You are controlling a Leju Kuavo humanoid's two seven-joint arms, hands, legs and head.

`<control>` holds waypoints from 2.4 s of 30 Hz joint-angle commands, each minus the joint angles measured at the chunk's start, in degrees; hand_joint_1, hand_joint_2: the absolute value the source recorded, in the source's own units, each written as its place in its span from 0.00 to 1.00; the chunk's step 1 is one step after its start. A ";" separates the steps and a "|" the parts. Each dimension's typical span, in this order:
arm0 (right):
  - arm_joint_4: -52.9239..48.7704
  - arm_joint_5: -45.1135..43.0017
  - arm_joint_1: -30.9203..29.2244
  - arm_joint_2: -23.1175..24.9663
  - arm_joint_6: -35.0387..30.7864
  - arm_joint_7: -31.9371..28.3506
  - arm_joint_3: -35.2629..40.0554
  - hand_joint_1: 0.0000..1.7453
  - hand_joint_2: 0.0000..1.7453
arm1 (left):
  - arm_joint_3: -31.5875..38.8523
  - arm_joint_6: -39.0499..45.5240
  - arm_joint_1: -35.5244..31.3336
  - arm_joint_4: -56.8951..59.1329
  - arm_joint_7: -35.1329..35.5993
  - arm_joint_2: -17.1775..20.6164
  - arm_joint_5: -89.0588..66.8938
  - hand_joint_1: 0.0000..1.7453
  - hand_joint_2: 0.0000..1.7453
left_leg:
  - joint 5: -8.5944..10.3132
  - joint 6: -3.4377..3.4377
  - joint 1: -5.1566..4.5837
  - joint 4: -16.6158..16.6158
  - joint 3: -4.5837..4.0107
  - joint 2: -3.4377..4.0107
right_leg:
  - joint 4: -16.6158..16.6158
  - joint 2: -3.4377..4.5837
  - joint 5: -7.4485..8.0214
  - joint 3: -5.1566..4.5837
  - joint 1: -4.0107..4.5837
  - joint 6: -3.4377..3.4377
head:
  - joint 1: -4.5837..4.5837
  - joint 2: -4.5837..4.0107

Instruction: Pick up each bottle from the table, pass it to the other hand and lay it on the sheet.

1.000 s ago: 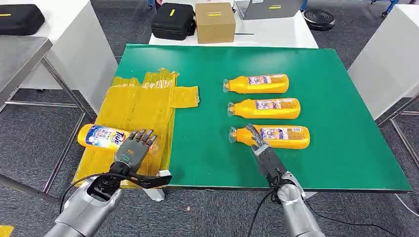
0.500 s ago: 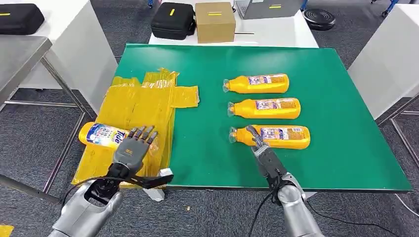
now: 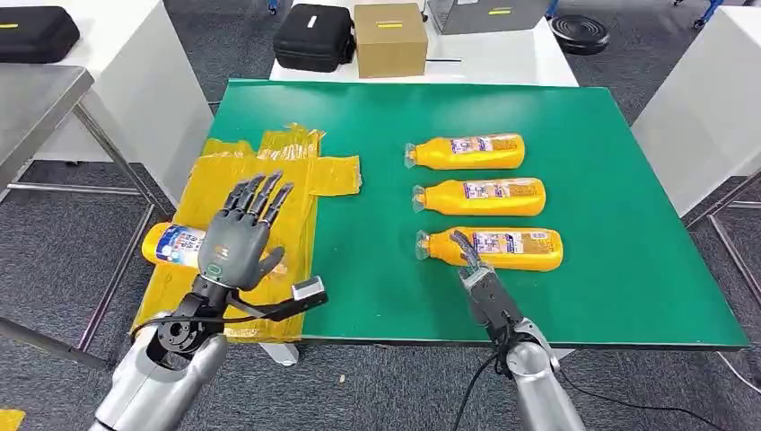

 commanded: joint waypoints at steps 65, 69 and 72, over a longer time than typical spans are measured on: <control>-15.80 6.28 6.46 -30.74 10.77 8.65 -0.80 0.00 1.00 | 8.96 5.43 0.07 20.84 -30.99 -11.42 67.21 0.00 1.00 | -0.13 0.01 -0.02 0.02 0.02 -0.23 | -0.04 -0.24 -0.11 0.12 0.01 -0.05 | -0.02 0.00; -14.83 7.19 3.47 -29.27 9.45 7.76 -1.67 0.00 1.00 | 8.98 6.63 0.18 20.79 -31.74 -11.90 67.30 0.00 1.00 | -0.22 -0.01 -0.02 0.07 0.08 0.04 | -0.01 0.00 -0.11 0.14 0.00 -0.07 | -0.02 0.00; -13.51 8.76 1.96 -28.96 8.18 7.87 -1.06 0.00 1.00 | 8.65 6.77 0.05 21.07 -31.69 -12.40 67.21 0.00 1.00 | -0.15 0.03 -0.04 0.02 0.01 0.11 | -0.05 0.05 -0.02 0.06 -0.02 -0.04 | -0.04 0.00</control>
